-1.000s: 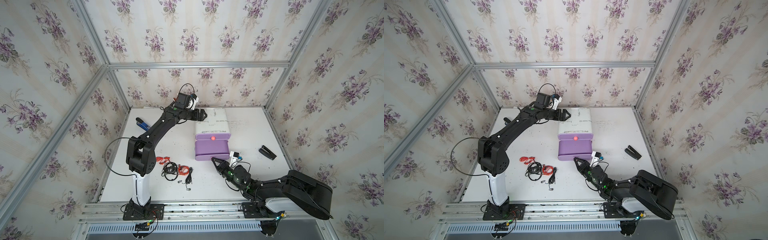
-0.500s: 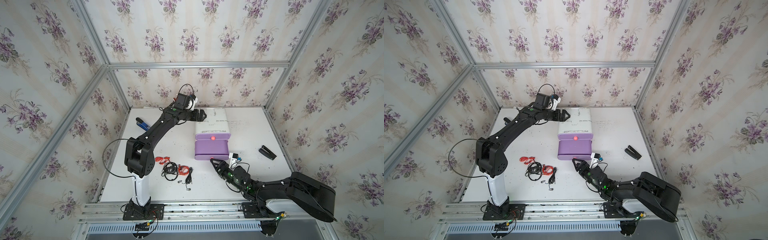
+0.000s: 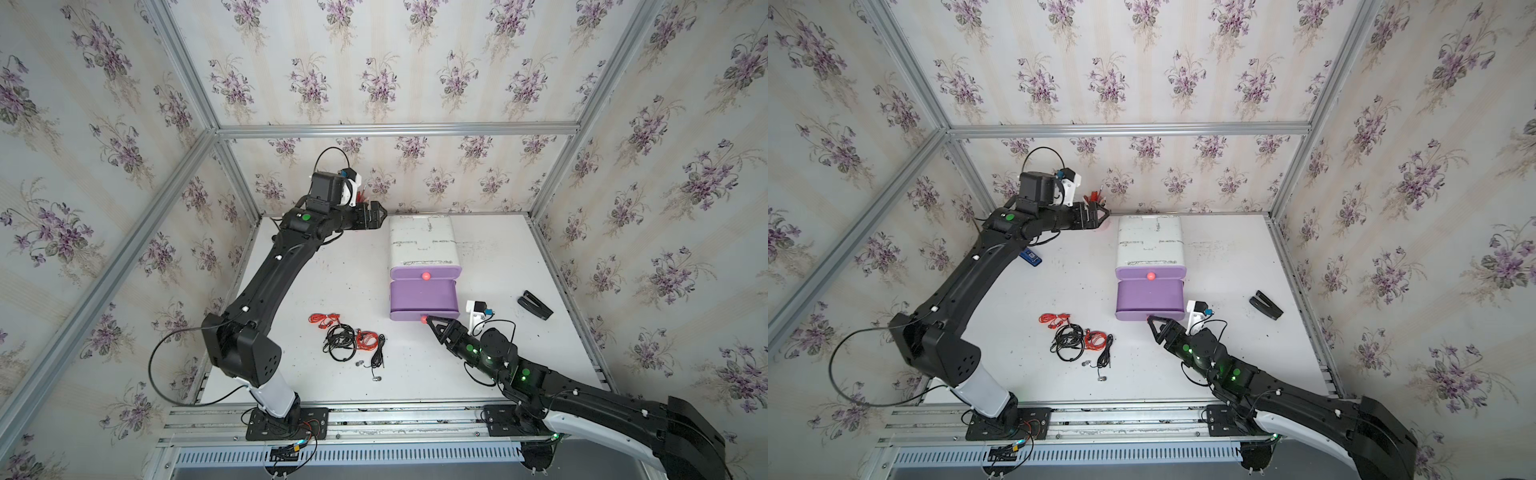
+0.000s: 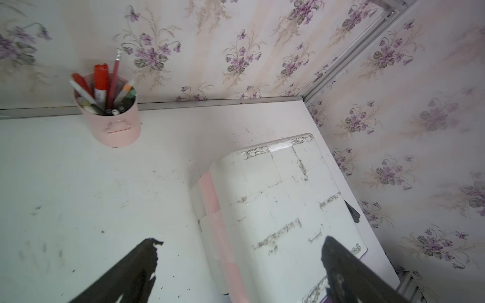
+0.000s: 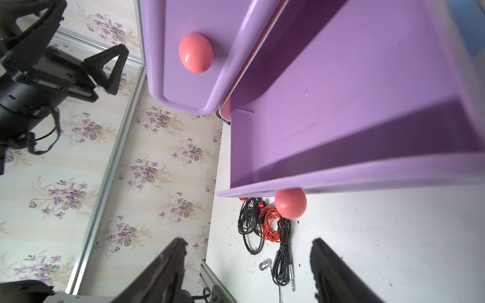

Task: Place the wired earphones into the drawer by color
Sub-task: Open the drawer in the storage box, then pick up the wired earphones from the center of the board.

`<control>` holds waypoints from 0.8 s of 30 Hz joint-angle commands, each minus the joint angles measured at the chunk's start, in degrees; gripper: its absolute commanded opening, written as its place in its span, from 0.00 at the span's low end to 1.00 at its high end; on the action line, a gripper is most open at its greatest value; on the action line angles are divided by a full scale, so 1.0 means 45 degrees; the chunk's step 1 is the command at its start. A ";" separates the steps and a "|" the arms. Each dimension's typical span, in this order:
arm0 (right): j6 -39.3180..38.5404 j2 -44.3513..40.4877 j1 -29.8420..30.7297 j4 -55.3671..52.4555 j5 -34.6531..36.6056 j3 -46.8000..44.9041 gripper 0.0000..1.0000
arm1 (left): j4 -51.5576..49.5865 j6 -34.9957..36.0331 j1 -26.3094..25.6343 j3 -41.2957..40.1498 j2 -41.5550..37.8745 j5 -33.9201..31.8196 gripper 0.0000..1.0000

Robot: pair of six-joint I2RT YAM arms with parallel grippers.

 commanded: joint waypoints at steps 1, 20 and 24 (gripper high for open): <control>-0.1916 -0.0236 -0.0111 -0.4122 -0.0127 0.1655 0.77 | -0.1834 0.0157 0.0192 -0.0746 -0.1453 -0.2046 1.00; -0.8894 0.6617 -0.0945 -0.8902 -0.4001 1.1757 0.76 | -0.1662 -0.5297 0.1988 -0.9633 -0.4734 -0.0755 0.98; -0.8679 0.6521 -0.0957 -0.8700 -0.4134 1.1257 0.76 | -0.0691 -0.6487 0.3095 -1.0573 -0.4221 -0.0137 0.98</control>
